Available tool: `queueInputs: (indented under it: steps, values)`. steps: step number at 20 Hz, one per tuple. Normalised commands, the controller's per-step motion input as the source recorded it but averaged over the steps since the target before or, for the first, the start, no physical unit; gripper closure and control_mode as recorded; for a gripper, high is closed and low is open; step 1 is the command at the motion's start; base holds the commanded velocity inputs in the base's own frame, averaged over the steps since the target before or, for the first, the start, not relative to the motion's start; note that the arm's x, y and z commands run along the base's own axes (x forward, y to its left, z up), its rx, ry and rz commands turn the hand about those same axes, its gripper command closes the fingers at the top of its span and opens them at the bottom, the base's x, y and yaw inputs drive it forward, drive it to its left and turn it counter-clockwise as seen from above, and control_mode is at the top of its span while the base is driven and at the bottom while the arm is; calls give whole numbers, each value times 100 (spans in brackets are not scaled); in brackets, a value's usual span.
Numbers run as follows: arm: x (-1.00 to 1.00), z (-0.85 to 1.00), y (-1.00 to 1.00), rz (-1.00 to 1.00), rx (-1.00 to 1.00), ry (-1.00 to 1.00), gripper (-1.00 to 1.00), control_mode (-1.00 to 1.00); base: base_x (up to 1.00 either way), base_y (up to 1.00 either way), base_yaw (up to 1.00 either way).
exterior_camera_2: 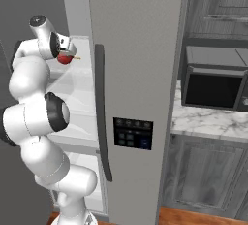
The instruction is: Pick onion from the fridge and place it on the plate on the counter.
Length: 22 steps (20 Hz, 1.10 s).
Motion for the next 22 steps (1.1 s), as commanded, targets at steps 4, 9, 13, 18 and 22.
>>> queueInputs:
  steps: [4, 9, 13, 18, 22]
  values:
    - [14, -6, 1, 0, 0, 3, -100, -100, 0, 0, 0]
    - [16, -13, 0, 0, 0, 0, -100, -100, 0, 0, 0]
    - [16, -10, 0, 0, 0, 0, -100, -100, 0, 0, 0]
    - [13, -10, 0, 0, 0, 0, -100, -100, 0, 0, 0]
    - [9, -12, 0, 0, 0, 0, -100, -100, 0, 0, 0]
